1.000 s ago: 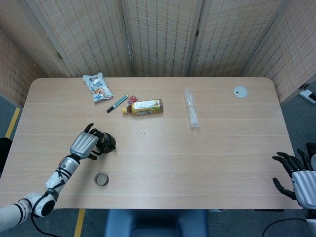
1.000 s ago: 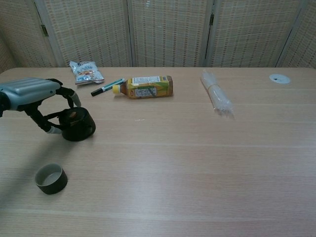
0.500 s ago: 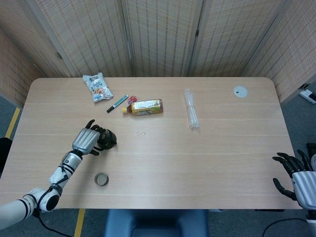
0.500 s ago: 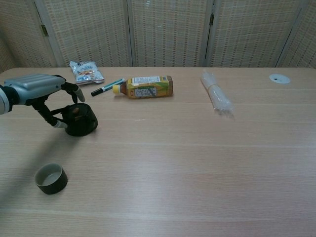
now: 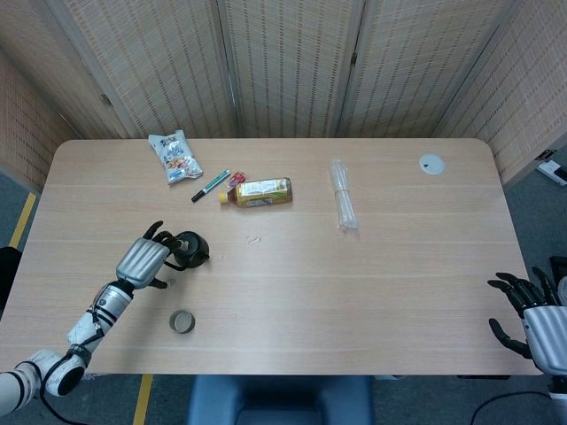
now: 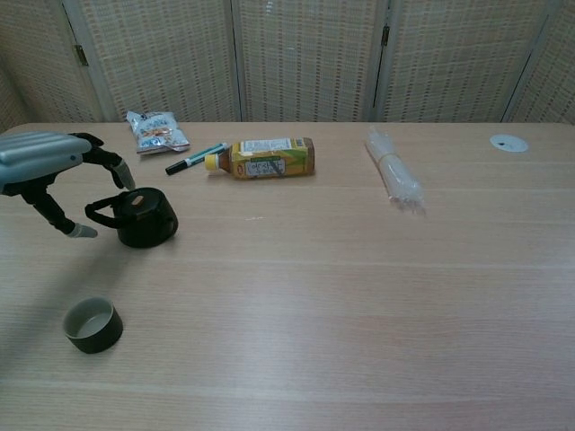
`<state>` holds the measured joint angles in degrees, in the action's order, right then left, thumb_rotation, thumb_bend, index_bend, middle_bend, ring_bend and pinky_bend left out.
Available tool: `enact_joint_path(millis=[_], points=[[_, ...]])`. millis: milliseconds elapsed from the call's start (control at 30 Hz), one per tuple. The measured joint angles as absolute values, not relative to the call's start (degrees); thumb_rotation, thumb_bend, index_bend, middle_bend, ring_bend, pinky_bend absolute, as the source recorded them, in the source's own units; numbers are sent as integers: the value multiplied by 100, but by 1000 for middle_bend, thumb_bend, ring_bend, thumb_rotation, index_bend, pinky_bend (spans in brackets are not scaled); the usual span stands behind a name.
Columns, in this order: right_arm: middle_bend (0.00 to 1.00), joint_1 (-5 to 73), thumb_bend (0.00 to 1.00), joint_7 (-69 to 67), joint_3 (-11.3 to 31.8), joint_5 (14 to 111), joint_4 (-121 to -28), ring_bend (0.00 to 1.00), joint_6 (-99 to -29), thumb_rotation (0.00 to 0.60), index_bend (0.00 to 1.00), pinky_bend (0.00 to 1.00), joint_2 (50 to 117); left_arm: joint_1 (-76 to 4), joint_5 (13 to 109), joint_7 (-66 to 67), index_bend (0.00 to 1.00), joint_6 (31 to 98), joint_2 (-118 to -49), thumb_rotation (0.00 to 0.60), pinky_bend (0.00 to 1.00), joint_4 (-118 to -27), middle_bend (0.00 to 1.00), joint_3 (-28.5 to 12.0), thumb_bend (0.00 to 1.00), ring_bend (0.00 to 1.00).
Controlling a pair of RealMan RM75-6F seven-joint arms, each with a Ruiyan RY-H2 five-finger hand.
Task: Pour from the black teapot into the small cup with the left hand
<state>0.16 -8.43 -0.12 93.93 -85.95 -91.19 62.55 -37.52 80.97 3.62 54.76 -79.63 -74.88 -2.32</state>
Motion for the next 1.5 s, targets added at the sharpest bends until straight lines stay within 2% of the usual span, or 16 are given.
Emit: enact_joint_path(millis=[300, 767, 1500], points=[[227, -26, 353, -734, 6, 9352, -8713, 225, -9174, 600, 236, 0, 6190, -3764, 8451, -44, 343, 5381, -7942, 600, 0, -7184, 329, 6, 215, 222], [227, -6, 353, -692, 2, 9325, -8749, 225, -9089, 600, 236, 0, 6203, -3744, 8464, -13, 357, 5345, -8081, 600, 0, -7029, 383, 39, 215, 270], [227, 8, 353, -713, 14, 9275, -8723, 225, -9033, 600, 236, 0, 6232, -3771, 8449, -42, 363, 5174, -8185, 600, 0, -6958, 392, 76, 215, 291]])
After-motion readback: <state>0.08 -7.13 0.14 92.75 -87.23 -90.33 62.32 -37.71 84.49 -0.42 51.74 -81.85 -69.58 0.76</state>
